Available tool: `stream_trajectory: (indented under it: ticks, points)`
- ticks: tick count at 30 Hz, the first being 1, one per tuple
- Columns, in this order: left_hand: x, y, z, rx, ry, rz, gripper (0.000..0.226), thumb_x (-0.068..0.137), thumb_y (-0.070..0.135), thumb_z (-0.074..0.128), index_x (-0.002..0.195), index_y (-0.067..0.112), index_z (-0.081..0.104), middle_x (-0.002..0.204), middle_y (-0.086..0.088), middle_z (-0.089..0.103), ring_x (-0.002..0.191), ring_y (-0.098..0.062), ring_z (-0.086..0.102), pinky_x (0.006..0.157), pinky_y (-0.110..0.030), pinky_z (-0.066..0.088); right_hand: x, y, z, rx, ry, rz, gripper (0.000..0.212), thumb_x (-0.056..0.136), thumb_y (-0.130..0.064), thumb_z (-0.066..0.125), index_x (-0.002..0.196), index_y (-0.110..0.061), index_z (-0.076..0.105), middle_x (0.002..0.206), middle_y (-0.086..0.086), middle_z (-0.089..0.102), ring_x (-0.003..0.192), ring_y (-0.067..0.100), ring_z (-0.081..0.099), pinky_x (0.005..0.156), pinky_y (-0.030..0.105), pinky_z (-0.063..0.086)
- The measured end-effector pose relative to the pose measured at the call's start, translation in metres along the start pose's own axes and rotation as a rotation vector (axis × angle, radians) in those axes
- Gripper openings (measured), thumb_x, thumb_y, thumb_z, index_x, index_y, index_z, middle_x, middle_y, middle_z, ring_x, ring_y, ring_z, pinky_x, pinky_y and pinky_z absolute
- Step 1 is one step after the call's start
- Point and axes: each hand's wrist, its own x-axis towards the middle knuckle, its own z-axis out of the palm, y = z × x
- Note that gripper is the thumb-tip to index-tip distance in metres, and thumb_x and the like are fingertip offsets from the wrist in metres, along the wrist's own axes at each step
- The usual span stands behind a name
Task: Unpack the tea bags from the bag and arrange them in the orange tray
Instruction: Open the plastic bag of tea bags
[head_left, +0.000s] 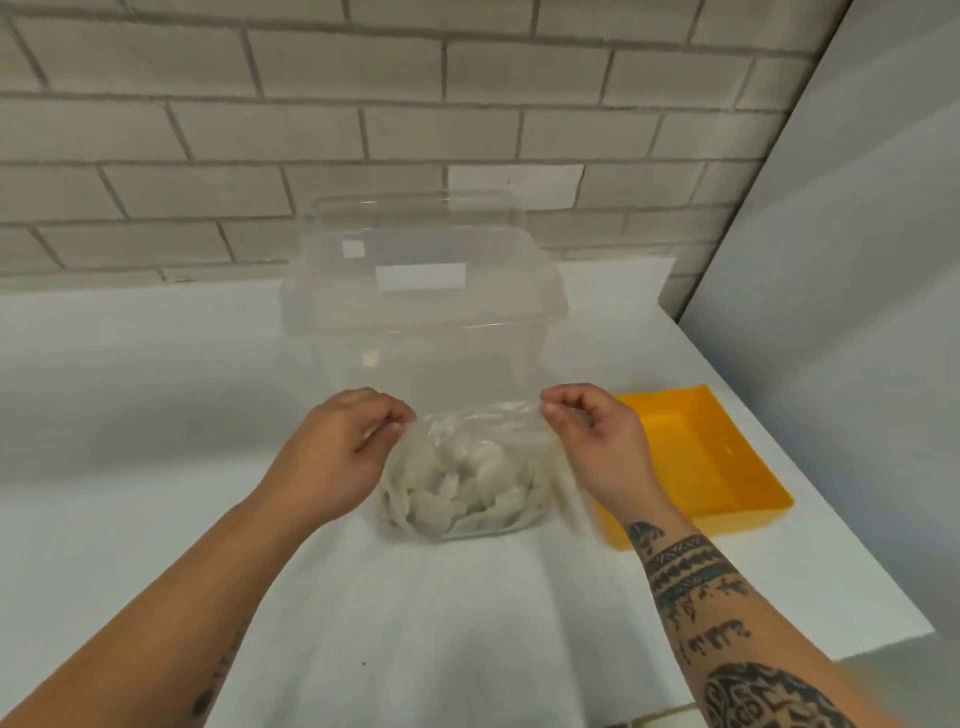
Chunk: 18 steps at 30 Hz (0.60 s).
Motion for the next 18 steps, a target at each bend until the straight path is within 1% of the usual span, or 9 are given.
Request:
stream_trajectory:
  ticks: [1,4,6,8,10,12,14,16,18]
  points:
    - [-0.002,-0.002,0.002,0.011,-0.001,-0.005,0.018,0.099,0.017,0.060,0.103,0.029,0.074,0.100,0.022,0.066,0.102,-0.003,0.059,0.089,-0.021,0.047,-0.001,0.005,0.001,0.001,0.020,0.002,0.012,0.092,-0.013,0.071,0.099,-0.022,0.071,0.101,-0.014,0.072,0.094,-0.009,0.063,0.086,0.017,0.052]
    - [0.000,0.003,-0.002,-0.028,0.042,-0.026,0.020,0.097,0.018,0.059,0.100,0.033,0.073,0.104,0.024,0.066,0.106,0.000,0.057,0.083,-0.012,0.040,-0.004,0.006,0.001,0.066,0.143,0.009,0.027,0.094,-0.029,0.069,0.120,-0.034,0.063,0.128,-0.012,0.062,0.116,0.004,0.057,0.095,0.027,0.048]
    - [0.004,0.013,-0.006,-0.061,0.097,-0.035,0.024,0.094,0.024,0.052,0.099,0.031,0.074,0.105,0.025,0.066,0.104,0.005,0.056,0.093,-0.016,0.040,-0.003,0.000,0.001,0.149,0.218,0.164,0.040,0.096,-0.042,0.064,0.133,-0.034,0.055,0.139,-0.012,0.052,0.129,0.008,0.048,0.102,0.031,0.045]
    - [0.012,0.029,-0.009,-0.060,0.165,-0.025,0.032,0.093,0.026,0.044,0.100,0.027,0.075,0.105,0.022,0.067,0.101,0.013,0.054,0.110,-0.028,0.034,0.002,-0.002,0.002,0.180,0.230,0.374,0.055,0.093,-0.056,0.059,0.141,-0.029,0.048,0.143,-0.010,0.049,0.129,0.015,0.048,0.108,0.043,0.045]
    - [0.024,0.048,-0.009,-0.065,0.166,-0.054,0.027,0.100,0.027,0.048,0.105,0.026,0.075,0.107,0.021,0.066,0.089,0.013,0.058,0.106,-0.032,0.040,0.005,-0.006,0.003,0.195,0.176,0.513,0.065,0.089,-0.062,0.060,0.141,-0.025,0.048,0.140,-0.005,0.054,0.126,0.021,0.053,0.107,0.049,0.045]
    - [0.036,0.063,-0.004,-0.050,0.083,-0.106,0.020,0.099,0.032,0.054,0.108,0.031,0.072,0.108,0.018,0.068,0.065,0.000,0.060,0.083,-0.029,0.051,0.009,-0.009,0.004,0.188,0.150,0.486,0.056,0.091,-0.051,0.066,0.137,-0.022,0.053,0.131,-0.002,0.063,0.119,0.018,0.059,0.103,0.044,0.049]
    - [0.048,0.071,0.002,-0.017,-0.007,-0.136,0.020,0.099,0.039,0.054,0.110,0.036,0.070,0.104,0.010,0.073,0.057,-0.005,0.059,0.073,-0.029,0.054,0.013,-0.016,0.003,0.221,0.151,0.383,0.039,0.095,-0.024,0.067,0.132,-0.019,0.056,0.115,-0.002,0.072,0.109,0.011,0.065,0.094,0.030,0.051]
    - [0.056,0.078,0.006,0.006,-0.088,-0.153,0.024,0.099,0.044,0.055,0.117,0.037,0.069,0.108,0.008,0.073,0.070,-0.004,0.063,0.077,-0.027,0.052,0.016,-0.026,0.002,0.314,0.134,0.291,0.032,0.095,-0.005,0.065,0.124,-0.017,0.060,0.101,-0.002,0.077,0.100,0.014,0.071,0.092,0.028,0.052]
    - [0.062,0.086,0.008,0.032,-0.188,-0.142,0.032,0.099,0.048,0.055,0.128,0.038,0.064,0.118,0.015,0.067,0.092,-0.008,0.063,0.084,-0.024,0.046,0.018,-0.034,0.000,0.424,0.126,0.207,0.028,0.093,0.003,0.064,0.115,-0.014,0.063,0.097,0.002,0.077,0.090,0.020,0.074,0.089,0.029,0.055]
